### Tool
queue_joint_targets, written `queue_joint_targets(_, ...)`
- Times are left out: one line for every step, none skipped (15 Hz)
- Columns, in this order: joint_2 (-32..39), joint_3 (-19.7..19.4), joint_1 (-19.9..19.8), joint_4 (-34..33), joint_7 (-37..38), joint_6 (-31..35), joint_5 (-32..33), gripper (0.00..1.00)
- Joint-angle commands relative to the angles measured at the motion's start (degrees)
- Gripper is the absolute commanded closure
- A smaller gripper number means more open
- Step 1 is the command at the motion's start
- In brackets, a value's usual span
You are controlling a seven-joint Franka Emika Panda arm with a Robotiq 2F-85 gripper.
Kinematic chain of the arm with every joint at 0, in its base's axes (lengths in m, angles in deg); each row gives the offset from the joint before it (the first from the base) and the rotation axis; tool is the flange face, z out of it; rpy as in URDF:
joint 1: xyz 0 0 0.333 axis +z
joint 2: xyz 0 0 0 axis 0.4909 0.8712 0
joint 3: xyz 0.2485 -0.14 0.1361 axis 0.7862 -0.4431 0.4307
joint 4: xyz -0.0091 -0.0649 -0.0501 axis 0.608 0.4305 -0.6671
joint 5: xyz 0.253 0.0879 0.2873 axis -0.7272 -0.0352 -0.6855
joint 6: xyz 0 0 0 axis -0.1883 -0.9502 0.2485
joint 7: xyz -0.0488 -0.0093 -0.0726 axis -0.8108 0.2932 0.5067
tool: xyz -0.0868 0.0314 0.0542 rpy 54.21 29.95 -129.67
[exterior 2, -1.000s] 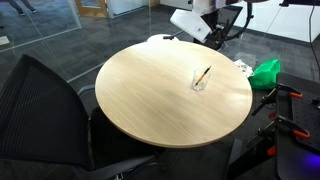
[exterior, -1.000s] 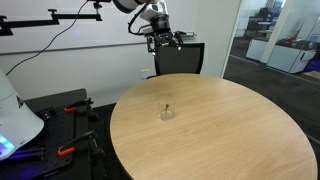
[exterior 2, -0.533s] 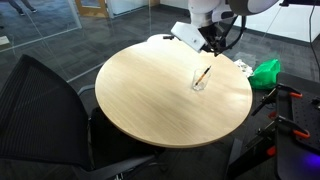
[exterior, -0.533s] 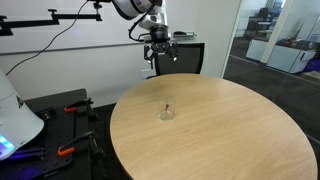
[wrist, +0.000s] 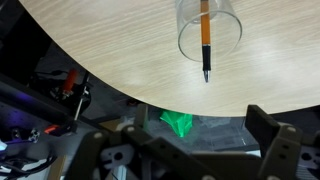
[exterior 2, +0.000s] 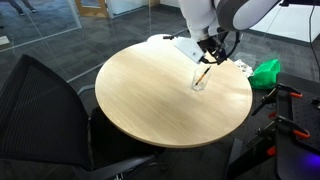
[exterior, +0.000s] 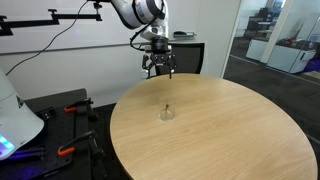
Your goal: Take the pen out of the glass
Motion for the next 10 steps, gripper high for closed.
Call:
queue_joint_targets(2.95, -1.94, 1.12, -1.98, 1.07, -0.11, -1.24, 0.12)
queue_joint_targets(3.47, -2.19, 0.93, -1.98, 0.64, 0.22, -1.49, 0.26)
queue_joint_targets(4.05, -2.53, 0.98, -2.11, 0.61, 0.48, -1.36, 0.27)
queue_joint_targets(4.52, -2.83, 0.94, -2.10, 0.25, 0.94, -1.13, 0.32)
queue_joint_targets(4.98, -3.04, 0.90, -2.16, -0.18, 1.47, -0.93, 0.35)
queue_joint_targets(5.39, -3.25, 0.91, -2.15, -0.55, 1.94, -0.66, 0.37)
queue_joint_targets(5.82, -3.45, 0.91, -2.21, -0.88, 2.64, -0.46, 0.38)
queue_joint_targets(6.25, -3.75, 1.07, -2.36, -1.00, 2.94, -0.18, 0.34)
queue_joint_targets(6.66, -3.96, 1.19, -2.55, -1.37, 3.20, 0.13, 0.28)
queue_joint_targets(7.10, -4.13, 1.28, -2.85, -1.59, 3.30, 0.36, 0.27)
